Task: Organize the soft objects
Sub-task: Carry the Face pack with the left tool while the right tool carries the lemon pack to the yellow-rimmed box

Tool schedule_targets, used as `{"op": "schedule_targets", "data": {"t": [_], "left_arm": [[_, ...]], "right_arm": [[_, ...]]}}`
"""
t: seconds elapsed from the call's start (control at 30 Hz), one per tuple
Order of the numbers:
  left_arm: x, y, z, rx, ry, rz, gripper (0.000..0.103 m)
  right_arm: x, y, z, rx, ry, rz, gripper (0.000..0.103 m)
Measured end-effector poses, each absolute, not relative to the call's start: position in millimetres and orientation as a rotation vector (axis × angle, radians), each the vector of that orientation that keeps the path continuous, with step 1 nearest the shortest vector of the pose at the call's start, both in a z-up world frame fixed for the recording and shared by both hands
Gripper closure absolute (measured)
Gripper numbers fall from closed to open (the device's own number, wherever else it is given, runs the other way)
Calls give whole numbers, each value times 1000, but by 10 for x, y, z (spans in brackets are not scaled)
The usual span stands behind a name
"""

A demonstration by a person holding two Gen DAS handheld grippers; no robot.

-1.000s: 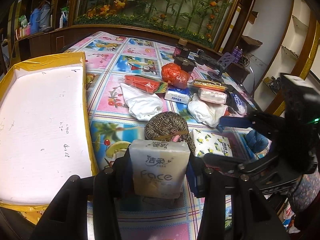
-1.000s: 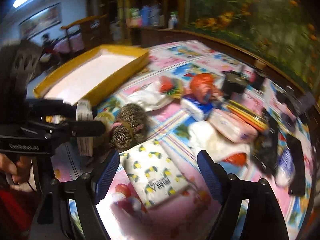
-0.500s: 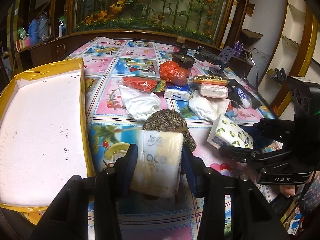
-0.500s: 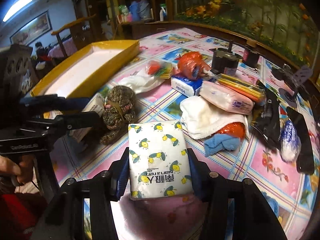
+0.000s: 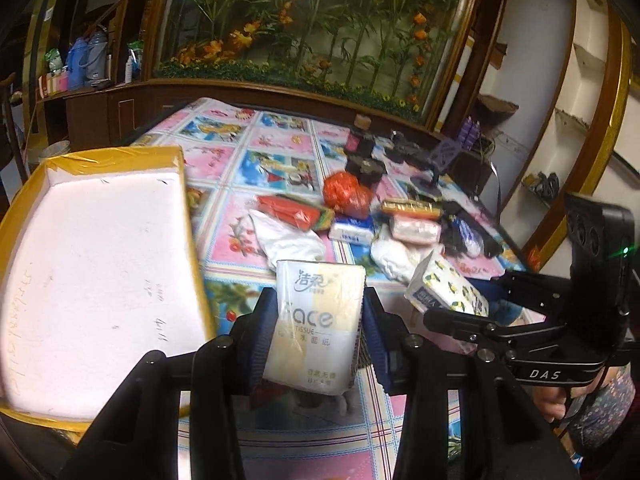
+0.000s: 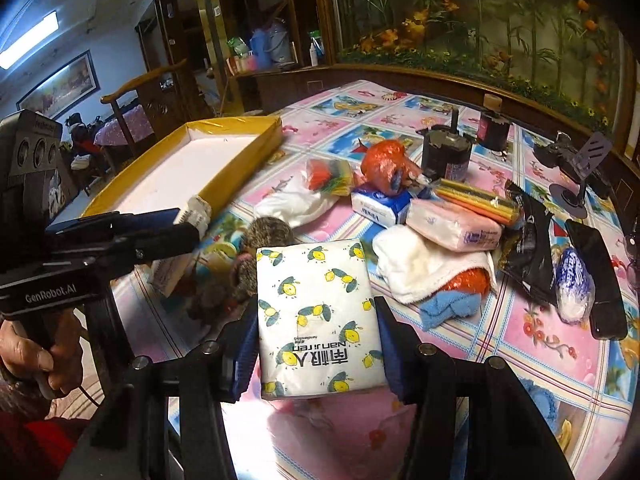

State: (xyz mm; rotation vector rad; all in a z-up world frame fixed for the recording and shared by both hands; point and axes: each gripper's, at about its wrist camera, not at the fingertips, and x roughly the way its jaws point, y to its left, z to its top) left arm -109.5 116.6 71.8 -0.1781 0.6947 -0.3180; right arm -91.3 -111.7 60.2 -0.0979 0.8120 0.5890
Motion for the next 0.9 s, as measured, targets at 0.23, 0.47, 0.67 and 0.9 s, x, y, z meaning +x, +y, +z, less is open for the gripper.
{"op": "schedule_targets", "data": {"t": [0.23,0.47,0.67,0.9], "left_arm": [[-1161,1727,1080,-238,614,-241,62],[-1142,2254,1205,-255,591,-153,61],[-1021,2553,1196,-278,588,-124,61],[-837,2865,1148,-298,612,-103,61]], "right_arm": [[-677,-610,902,-83,809,624,46],[-515,102,1197,-71,794,699,46],[-387,603,1291,-88,810,741,46],[-128,981,1265,-74,849,746,46]]}}
